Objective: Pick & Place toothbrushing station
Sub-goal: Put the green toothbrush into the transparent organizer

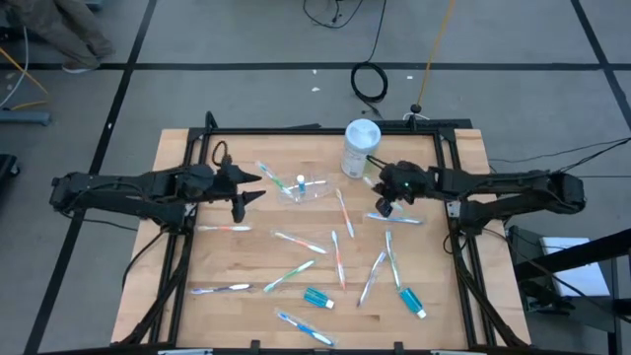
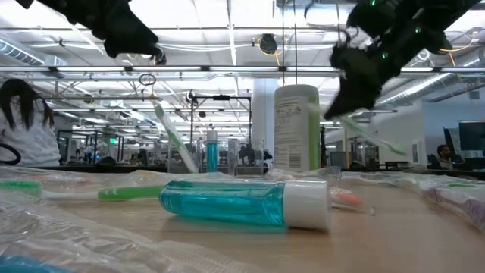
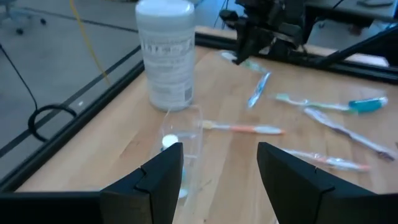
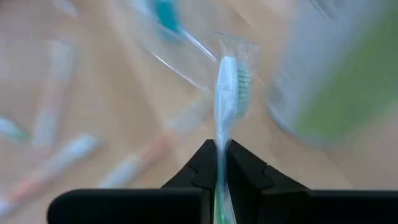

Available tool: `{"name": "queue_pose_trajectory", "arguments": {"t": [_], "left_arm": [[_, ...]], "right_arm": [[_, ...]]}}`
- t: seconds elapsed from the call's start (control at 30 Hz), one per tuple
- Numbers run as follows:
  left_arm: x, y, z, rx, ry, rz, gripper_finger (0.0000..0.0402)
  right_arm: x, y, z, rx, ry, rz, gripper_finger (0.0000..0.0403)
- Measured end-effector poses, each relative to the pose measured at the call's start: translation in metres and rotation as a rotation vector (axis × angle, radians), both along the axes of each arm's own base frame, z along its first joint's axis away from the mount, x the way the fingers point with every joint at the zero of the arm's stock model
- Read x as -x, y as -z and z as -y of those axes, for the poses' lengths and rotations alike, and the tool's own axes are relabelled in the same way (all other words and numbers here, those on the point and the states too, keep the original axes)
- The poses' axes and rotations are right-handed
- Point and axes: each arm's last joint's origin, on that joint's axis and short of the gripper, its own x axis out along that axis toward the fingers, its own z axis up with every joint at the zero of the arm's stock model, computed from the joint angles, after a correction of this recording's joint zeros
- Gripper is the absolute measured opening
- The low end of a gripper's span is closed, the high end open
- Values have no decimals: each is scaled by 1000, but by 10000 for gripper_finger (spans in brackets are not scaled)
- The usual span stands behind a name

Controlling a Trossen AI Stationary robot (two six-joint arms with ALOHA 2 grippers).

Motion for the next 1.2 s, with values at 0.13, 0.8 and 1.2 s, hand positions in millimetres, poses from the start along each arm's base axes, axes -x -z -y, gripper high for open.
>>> {"name": "queue_pose_trajectory", "arguments": {"t": [0.13, 0.8, 1.2], "left_arm": [[7, -5, 0, -31, 15, 27, 214], [5, -2, 1, -66, 34, -14, 214], [5, -2, 2, -67, 59, -15, 214]], "right_arm": [[-17, -17, -16, 74, -139, 209, 13], [-104, -2, -18, 703, -111, 817, 13], [-144, 39, 8, 641, 132, 666, 13]]}}
